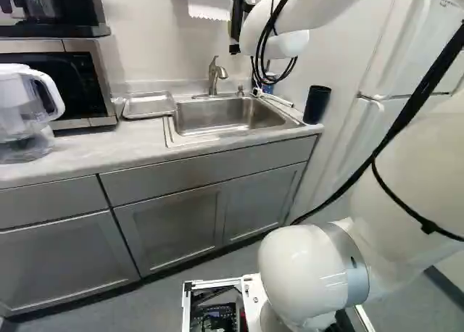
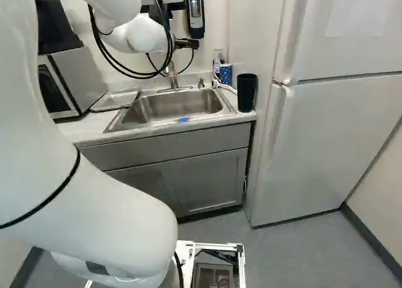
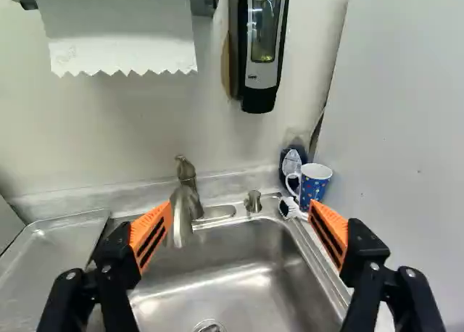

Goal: Rinse the cup and place it in the tray

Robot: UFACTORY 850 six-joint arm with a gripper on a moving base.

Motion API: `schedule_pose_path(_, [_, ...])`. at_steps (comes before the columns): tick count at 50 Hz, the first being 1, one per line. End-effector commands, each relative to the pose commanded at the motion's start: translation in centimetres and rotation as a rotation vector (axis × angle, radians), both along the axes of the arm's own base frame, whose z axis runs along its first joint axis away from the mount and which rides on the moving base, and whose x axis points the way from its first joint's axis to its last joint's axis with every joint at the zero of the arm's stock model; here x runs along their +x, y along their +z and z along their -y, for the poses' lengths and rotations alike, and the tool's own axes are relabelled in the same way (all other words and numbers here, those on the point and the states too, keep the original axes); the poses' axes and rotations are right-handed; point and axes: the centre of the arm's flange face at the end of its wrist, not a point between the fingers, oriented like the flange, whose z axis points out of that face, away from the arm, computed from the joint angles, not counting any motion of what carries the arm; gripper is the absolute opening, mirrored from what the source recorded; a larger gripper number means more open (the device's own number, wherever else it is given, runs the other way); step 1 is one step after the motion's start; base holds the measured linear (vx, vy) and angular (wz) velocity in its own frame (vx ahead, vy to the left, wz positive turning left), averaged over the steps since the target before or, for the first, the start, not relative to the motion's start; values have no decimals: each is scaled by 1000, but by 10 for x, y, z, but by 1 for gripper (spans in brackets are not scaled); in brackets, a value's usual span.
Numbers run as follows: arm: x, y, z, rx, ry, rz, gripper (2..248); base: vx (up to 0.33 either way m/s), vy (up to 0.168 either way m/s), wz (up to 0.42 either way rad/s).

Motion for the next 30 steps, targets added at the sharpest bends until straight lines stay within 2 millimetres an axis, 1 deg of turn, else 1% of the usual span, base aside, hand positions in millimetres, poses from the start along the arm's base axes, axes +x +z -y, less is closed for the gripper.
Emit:
schedule_pose_path(12, [0, 0, 0, 0, 0, 0, 247, 63, 1, -8])
schedule_pose_path(15, [3, 0, 0, 0, 0, -1, 247, 49, 0, -6])
schedule_pose_path(30, [3, 0, 0, 0, 0, -1, 247, 4, 0, -1])
